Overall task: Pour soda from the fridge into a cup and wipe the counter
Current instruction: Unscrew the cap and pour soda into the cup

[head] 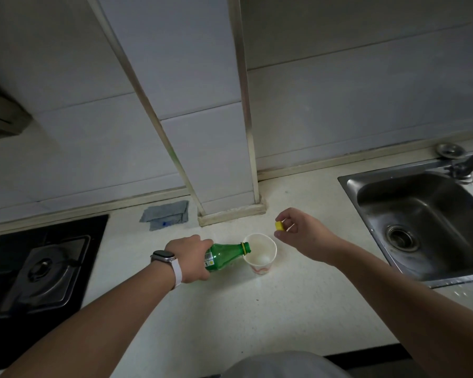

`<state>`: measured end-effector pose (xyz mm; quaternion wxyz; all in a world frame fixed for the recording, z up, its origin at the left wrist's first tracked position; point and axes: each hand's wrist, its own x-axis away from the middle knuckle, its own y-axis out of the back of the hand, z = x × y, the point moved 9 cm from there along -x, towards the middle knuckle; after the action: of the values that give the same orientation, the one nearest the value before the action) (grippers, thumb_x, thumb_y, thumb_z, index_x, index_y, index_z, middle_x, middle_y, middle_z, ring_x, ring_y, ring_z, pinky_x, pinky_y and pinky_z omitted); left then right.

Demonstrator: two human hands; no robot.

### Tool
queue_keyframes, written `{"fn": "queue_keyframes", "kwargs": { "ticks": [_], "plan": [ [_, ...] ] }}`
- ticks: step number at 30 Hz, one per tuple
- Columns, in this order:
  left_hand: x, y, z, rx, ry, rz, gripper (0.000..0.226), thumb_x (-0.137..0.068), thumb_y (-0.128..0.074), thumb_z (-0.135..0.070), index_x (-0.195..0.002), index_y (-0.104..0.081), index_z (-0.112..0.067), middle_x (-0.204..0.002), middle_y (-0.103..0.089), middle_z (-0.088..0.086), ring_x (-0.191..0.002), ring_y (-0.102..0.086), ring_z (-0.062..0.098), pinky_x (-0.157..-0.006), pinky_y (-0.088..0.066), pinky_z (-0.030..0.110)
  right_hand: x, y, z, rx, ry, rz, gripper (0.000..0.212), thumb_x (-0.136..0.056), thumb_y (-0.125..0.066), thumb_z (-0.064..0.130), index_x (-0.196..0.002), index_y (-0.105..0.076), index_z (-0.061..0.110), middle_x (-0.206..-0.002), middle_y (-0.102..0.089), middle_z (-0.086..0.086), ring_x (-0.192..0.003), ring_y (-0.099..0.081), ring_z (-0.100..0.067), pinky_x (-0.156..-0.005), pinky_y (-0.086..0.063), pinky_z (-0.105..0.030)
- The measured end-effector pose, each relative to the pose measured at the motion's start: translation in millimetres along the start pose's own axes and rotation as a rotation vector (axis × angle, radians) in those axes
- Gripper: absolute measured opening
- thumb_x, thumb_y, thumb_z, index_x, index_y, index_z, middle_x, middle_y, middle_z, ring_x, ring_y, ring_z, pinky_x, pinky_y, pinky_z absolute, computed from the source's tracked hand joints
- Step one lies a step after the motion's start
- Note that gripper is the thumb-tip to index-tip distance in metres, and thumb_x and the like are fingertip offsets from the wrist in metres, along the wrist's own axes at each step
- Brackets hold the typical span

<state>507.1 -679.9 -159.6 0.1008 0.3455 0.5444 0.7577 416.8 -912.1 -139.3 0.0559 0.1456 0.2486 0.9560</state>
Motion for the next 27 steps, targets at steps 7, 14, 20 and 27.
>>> {"fn": "queue_keyframes", "kwargs": {
  "ticks": [7,14,20,27],
  "plan": [
    [-1.9,0.4,-3.2,-0.029,0.012,0.018,0.055,-0.072,-0.066,-0.050,-0.121,-0.050,-0.032,-0.100,-0.051,-0.003,-0.077,-0.052,0.019,-0.058,-0.038,0.027,1.6,1.7,-7.3,-0.005,-0.013,-0.004,0.025,-0.090,-0.068,0.030,-0.113,-0.057,0.026,-0.100,-0.062,0.004,-0.088,-0.062,-0.015,-0.078,-0.055,-0.034],
    [-1.9,-0.3,-3.6,-0.051,0.017,0.028,0.057,-0.072,-0.066,-0.051,-0.123,-0.049,-0.031,-0.099,-0.051,-0.003,-0.078,-0.053,0.018,-0.056,-0.037,0.027,0.2,0.1,-13.5,-0.001,-0.025,0.006,0.028,-0.092,-0.067,0.030,-0.116,-0.055,0.025,-0.103,-0.060,0.005,-0.091,-0.062,-0.016,-0.081,-0.057,-0.034],
    [-0.9,0.0,-1.6,-0.061,0.029,0.034,0.056,-0.071,-0.066,-0.050,-0.121,-0.050,-0.032,-0.095,-0.047,-0.005,-0.077,-0.052,0.018,-0.057,-0.038,0.026,-2.5,-1.1,-19.1,-0.013,-0.026,0.005,0.027,-0.091,-0.068,0.031,-0.115,-0.056,0.026,-0.102,-0.061,0.004,-0.091,-0.063,-0.017,-0.079,-0.056,-0.034],
    [-0.1,0.0,-2.2,-0.068,0.028,0.033,0.054,-0.070,-0.066,-0.050,-0.119,-0.051,-0.032,-0.093,-0.048,-0.005,-0.076,-0.052,0.017,-0.056,-0.038,0.026,-4.1,-3.9,-26.2,-0.022,-0.034,0.007,0.026,-0.090,-0.068,0.032,-0.113,-0.058,0.026,-0.100,-0.061,0.005,-0.090,-0.063,-0.019,-0.074,-0.055,-0.033]
  ]
}}
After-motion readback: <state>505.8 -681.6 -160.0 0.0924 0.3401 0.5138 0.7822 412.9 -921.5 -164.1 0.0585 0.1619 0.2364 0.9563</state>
